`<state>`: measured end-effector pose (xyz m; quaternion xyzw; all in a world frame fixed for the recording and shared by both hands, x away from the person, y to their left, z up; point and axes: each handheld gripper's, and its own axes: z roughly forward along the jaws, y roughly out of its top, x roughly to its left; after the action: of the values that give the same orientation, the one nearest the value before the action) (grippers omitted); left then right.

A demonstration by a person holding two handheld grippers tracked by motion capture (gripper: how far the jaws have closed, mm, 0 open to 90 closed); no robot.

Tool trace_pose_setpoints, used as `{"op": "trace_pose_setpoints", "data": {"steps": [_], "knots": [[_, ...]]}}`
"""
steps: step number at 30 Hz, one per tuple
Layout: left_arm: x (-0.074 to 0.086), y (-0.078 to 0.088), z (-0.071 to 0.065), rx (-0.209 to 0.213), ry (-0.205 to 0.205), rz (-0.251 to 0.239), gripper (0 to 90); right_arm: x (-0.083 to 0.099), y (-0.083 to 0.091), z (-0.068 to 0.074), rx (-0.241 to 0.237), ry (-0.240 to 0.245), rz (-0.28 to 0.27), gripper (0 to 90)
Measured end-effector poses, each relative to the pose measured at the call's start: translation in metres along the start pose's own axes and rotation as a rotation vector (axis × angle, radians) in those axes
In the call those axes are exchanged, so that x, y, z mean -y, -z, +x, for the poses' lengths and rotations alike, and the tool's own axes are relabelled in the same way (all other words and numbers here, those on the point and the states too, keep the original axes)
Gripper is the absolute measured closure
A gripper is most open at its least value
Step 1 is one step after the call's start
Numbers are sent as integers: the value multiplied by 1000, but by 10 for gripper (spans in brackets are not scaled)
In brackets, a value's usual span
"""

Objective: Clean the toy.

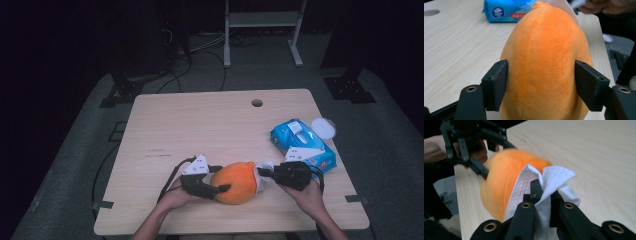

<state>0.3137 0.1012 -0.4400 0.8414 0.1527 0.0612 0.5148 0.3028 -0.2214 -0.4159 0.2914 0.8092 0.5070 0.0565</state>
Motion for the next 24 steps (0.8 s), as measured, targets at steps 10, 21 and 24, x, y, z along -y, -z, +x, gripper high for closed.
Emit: {"op": "trace_pose_setpoints", "data": {"steps": [10,21,24], "knots": [[-4,-8,-11,13,-56,1,304,-18,-4,14,-24,58,-51,860],[-10,-15,-18,23,-96,3,299,-16,-6,14,-23,47,-43,860],[-13,-19,-24,26,-126,7,299,-24,-14,24,-40,90,-37,860]]}}
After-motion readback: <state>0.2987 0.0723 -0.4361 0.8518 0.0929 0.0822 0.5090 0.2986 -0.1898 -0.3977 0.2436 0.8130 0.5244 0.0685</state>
